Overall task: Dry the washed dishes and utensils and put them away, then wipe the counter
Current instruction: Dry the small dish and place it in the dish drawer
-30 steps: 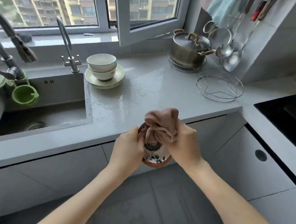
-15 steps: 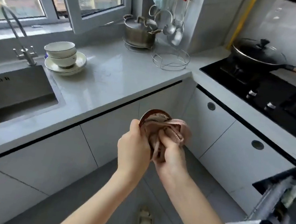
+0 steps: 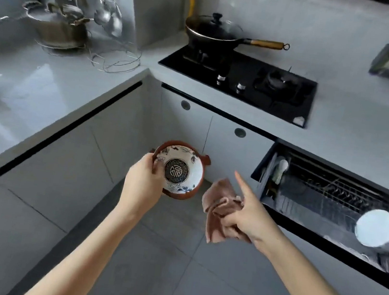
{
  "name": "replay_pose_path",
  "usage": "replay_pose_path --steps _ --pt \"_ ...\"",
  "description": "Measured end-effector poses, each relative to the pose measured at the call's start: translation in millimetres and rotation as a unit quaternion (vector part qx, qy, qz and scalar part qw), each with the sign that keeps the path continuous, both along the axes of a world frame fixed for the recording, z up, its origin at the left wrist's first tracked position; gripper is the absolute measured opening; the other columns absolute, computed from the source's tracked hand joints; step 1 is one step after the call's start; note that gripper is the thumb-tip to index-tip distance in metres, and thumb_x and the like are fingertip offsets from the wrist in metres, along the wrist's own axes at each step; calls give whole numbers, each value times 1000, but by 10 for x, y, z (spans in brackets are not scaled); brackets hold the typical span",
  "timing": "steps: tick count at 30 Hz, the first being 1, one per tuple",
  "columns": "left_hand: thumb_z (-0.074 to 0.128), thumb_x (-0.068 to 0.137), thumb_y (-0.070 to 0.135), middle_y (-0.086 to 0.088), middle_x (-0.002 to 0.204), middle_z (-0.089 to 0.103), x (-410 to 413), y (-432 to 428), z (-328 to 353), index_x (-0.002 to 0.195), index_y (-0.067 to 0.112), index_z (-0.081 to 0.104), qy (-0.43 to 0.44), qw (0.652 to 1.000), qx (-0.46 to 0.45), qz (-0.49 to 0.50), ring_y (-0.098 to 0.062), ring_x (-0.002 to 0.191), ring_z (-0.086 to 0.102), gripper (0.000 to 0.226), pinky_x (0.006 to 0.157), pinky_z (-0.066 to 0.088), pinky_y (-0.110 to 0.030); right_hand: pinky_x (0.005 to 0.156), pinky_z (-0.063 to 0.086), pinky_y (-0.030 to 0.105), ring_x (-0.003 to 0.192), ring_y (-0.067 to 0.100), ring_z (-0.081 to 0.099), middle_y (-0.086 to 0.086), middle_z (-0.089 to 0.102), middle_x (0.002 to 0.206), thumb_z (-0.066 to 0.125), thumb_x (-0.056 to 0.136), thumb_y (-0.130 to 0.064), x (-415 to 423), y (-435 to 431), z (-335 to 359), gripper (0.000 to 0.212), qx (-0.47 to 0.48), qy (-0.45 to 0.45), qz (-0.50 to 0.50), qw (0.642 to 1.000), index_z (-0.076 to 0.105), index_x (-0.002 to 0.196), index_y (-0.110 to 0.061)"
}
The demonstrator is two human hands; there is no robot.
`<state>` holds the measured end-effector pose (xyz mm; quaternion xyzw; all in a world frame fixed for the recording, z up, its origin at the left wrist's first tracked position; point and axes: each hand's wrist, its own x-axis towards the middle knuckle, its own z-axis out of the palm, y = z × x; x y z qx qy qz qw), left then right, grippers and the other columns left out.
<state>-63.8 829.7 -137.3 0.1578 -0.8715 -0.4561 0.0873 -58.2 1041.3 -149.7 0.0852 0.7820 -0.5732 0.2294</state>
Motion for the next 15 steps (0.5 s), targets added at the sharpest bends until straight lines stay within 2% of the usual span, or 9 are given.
replay_pose_path --steps 2,4,5,7,8,10,12,13,15 --pt "41 96 22 2 80 59 -46 497 -67 90 10 56 -16 997 0 -79 -26 81 61 20 70 55 -39 81 51 27 94 15 64 -2 65 111 73 66 15 1 338 -10 88 -42 4 14 999 45 135 -31" --pt "40 97 21 4 79 58 -87 1030 -127 94 10 56 -41 988 -14 -151 -16 71 58 20 56 48 -17 73 48 31 85 24 61 11 70 95 79 64 10 51 730 1 58 -115 3 25 993 60 111 -19" --pt "40 97 22 3 78 59 -114 1290 -147 94 8 56 -51 983 -19 -178 -16 69 57 21 50 43 -15 64 43 32 75 30 56 22 65 87 79 63 9 83 958 -16 50 -143 2 24 989 62 103 -17" --pt "42 96 22 0 81 62 -191 1795 -165 94 6 57 -62 974 -13 -219 -22 77 59 22 57 45 -25 59 41 28 66 34 52 27 58 84 76 65 10 146 1478 -45 45 -190 -9 6 982 63 100 -16" --pt "43 96 23 1 83 62 -238 2055 -170 96 7 57 -64 969 -12 -238 -22 81 59 21 62 47 -31 63 46 30 73 37 57 26 62 91 76 64 9 159 1782 -73 48 -208 -19 -15 978 63 103 -15" --pt "44 96 23 6 84 60 -333 2583 -191 98 11 58 -63 961 -23 -270 -20 84 57 18 67 45 -32 75 55 34 88 32 67 17 70 99 76 62 4 173 2361 -29 53 -222 -46 -33 973 60 109 -13" --pt "44 97 23 4 87 61 -421 3128 -236 93 14 55 -57 953 -46 -294 -22 87 58 15 66 41 -28 71 57 28 83 20 71 5 75 91 83 66 -11 157 2903 24 51 -187 -75 -58 978 59 110 -20" --pt "43 97 24 4 88 60 -463 3399 -267 91 17 53 -65 947 -55 -311 -22 87 60 13 62 41 -27 72 57 28 81 16 71 0 75 89 82 72 -28 140 3151 17 44 -130 -77 -79 985 59 109 -23" --pt "43 98 26 4 91 63 -550 3914 -360 97 20 54 -90 931 -52 -351 -20 86 63 13 57 43 -20 82 55 38 83 14 69 0 73 92 62 78 -57 73 3643 -68 42 67 -13 -79 995 65 102 -23"
